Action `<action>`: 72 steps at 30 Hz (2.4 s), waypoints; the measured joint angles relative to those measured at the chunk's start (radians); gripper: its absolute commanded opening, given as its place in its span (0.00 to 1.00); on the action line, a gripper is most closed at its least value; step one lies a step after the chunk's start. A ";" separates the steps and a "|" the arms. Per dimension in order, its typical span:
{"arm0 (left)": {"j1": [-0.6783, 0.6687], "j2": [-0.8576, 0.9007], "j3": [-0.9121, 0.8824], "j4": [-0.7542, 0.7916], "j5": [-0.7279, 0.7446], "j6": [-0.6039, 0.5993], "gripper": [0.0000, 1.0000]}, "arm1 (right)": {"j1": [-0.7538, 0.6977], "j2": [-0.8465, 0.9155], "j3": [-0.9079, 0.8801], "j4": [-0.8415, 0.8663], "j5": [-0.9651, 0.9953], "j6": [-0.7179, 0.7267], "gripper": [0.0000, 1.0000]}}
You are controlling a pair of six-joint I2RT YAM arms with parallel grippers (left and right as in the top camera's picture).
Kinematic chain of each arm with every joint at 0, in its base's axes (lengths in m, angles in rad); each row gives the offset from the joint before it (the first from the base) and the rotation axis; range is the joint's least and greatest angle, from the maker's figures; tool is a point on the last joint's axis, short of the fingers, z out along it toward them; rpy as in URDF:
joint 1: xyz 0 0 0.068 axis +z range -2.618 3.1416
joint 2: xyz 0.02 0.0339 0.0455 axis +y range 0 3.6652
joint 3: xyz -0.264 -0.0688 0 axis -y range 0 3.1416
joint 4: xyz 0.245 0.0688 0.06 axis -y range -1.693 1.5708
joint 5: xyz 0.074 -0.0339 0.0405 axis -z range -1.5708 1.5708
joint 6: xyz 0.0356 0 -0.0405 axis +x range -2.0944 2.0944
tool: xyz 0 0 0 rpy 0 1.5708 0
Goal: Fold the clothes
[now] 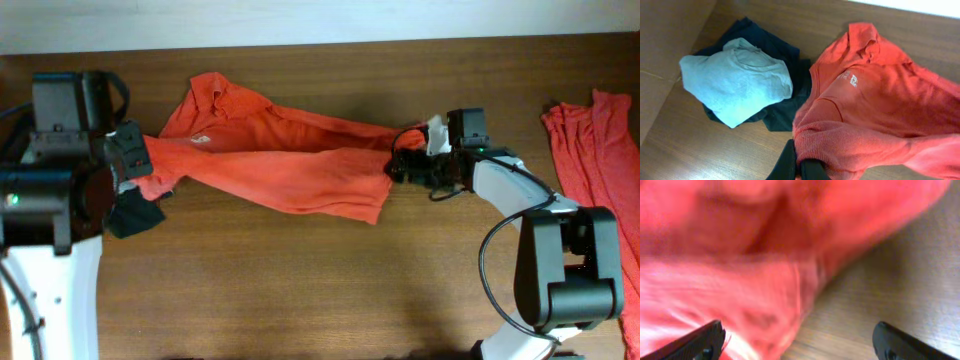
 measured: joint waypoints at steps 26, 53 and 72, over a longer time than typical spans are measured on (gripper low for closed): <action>0.000 -0.030 0.000 0.000 -0.008 -0.007 0.00 | 0.039 0.108 -0.002 0.192 -0.199 -0.005 0.54; 0.000 -0.024 0.000 0.015 -0.002 -0.007 0.00 | -0.128 -0.299 -0.002 -0.077 -0.209 -0.055 0.04; 0.001 -0.145 0.446 -0.049 0.129 0.051 0.00 | -0.399 -0.775 0.497 -0.517 -0.198 0.001 0.04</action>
